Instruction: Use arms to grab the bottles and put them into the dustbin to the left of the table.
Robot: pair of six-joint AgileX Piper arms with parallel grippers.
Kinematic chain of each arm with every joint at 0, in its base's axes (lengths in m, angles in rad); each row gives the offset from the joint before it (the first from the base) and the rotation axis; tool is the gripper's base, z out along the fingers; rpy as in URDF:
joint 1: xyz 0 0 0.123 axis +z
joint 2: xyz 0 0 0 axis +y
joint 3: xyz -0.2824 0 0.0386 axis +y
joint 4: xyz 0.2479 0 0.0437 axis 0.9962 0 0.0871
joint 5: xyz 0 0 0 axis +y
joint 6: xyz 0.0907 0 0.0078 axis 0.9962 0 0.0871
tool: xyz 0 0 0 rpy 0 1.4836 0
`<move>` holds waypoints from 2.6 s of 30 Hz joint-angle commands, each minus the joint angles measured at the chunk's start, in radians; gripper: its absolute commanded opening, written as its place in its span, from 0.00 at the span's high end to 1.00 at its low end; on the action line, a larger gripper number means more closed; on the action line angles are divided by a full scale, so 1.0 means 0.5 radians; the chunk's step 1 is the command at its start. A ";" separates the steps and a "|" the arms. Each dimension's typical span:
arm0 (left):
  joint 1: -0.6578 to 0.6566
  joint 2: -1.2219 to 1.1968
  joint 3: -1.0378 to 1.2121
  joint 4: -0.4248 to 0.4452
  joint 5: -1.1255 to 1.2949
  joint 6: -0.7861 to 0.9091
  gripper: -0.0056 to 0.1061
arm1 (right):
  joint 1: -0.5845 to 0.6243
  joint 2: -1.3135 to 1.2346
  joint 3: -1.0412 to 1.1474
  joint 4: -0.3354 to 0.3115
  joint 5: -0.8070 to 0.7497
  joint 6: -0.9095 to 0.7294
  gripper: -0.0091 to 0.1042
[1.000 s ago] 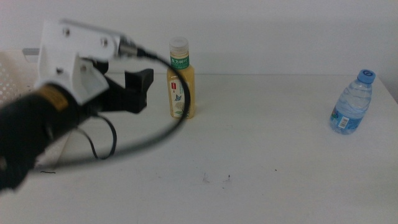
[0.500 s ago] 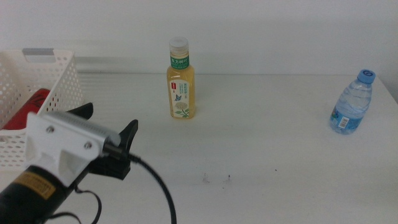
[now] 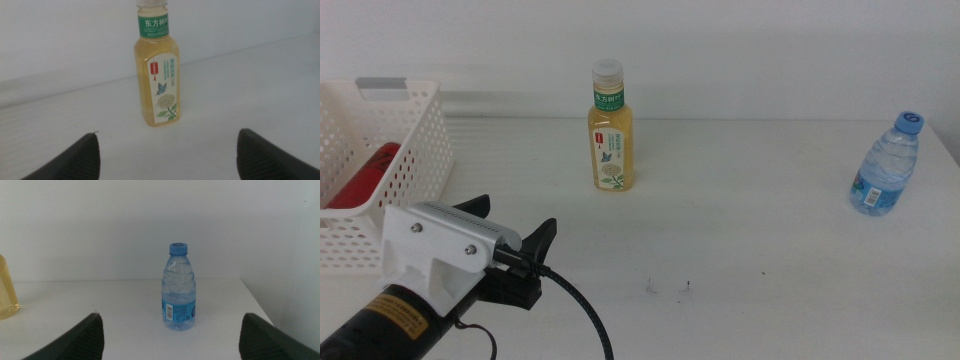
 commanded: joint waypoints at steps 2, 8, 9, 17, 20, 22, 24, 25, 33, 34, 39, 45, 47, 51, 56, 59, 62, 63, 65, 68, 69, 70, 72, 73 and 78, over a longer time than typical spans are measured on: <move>-0.012 0.007 0.000 -0.025 0.005 -0.024 0.11 | -0.007 -0.007 0.006 -0.020 -0.015 -0.008 0.10; -0.012 0.046 -0.092 -0.114 0.078 0.105 0.11 | -0.007 -0.007 0.006 -0.020 -0.015 -0.008 0.10; -0.012 0.084 -0.119 -0.133 0.078 0.105 0.11 | -0.007 -0.007 0.006 -0.020 -0.015 -0.008 0.10; -0.012 0.525 -0.312 -0.040 -0.097 -0.042 0.11 | -0.007 -0.007 0.006 -0.020 -0.015 -0.008 0.10; -0.017 0.660 -0.394 -0.040 -0.151 -0.042 0.11 | -0.007 -0.007 0.006 -0.020 -0.015 -0.008 0.10; -0.017 0.732 -0.466 -0.040 -0.175 -0.042 0.11 | -0.007 -0.007 0.006 -0.020 -0.015 -0.008 0.10; -0.017 0.799 -0.544 -0.053 -0.175 -0.042 0.11 | -0.007 -0.007 0.006 -0.020 -0.015 -0.008 0.10; -0.017 0.832 -0.577 -0.059 -0.175 -0.042 0.11 | -0.007 -0.007 0.006 -0.020 -0.015 -0.008 0.10; -0.017 1.092 -0.900 -0.077 -0.179 -0.137 0.11 | -0.007 -0.007 0.006 -0.020 -0.015 -0.008 0.10; -0.017 1.125 -0.941 -0.077 -0.179 -0.141 0.11 | -0.007 -0.007 0.006 -0.020 -0.015 -0.008 0.10; -0.017 1.254 -1.102 -0.077 -0.175 -0.143 0.11 | -0.007 -0.007 0.006 -0.020 -0.015 -0.008 0.10; -0.017 1.381 -1.250 -0.113 -0.166 -0.158 0.11 | -0.007 -0.007 0.006 -0.020 -0.015 -0.008 0.10; -0.017 1.416 -1.288 -0.132 -0.161 -0.164 0.11 | -0.007 -0.007 0.006 -0.020 -0.015 -0.008 0.10; -0.017 1.464 -1.355 -0.157 -0.153 -0.150 0.11 | -0.007 -0.007 0.006 -0.020 -0.015 -0.008 0.10; -0.013 1.528 -1.427 -0.181 -0.141 -0.133 0.11 | -0.007 -0.007 0.006 -0.020 -0.015 -0.008 0.10; -0.010 1.560 -1.464 -0.181 -0.132 -0.129 0.11 | -0.007 -0.007 0.006 -0.020 -0.015 -0.008 0.10; -0.010 1.586 -1.498 -0.181 -0.104 -0.125 0.11 | -0.007 -0.007 0.006 -0.020 -0.015 -0.008 0.10; -0.010 1.594 -1.515 -0.181 -0.099 -0.098 0.11 | -0.007 -0.007 0.006 -0.020 -0.015 -0.008 0.10; -0.004 1.599 -1.540 -0.186 -0.079 -0.057 0.11 | -0.007 -0.007 0.006 -0.020 -0.015 -0.008 0.10; 0.014 1.601 -1.566 -0.182 -0.032 -0.023 0.11 | -0.007 -0.007 0.006 -0.020 -0.015 -0.008 0.10; 0.023 1.604 -1.572 -0.182 -0.026 -0.023 0.11 | -0.007 -0.007 0.006 -0.020 -0.015 -0.008 0.10; 0.028 1.604 -1.575 -0.182 -0.026 -0.023 0.11 | -0.007 -0.007 0.006 -0.020 -0.015 -0.008 0.10; 0.042 1.604 -1.588 -0.182 -0.018 -0.023 0.11 | -0.007 -0.007 0.006 -0.020 -0.015 -0.008 0.10; 0.046 1.608 -1.593 -0.182 -0.018 -0.028 0.11 | -0.007 -0.007 0.006 -0.020 -0.015 -0.008 0.10; 0.063 1.681 -1.683 -0.132 -0.011 -0.043 0.11 | -0.007 -0.007 0.006 -0.020 -0.015 -0.008 0.10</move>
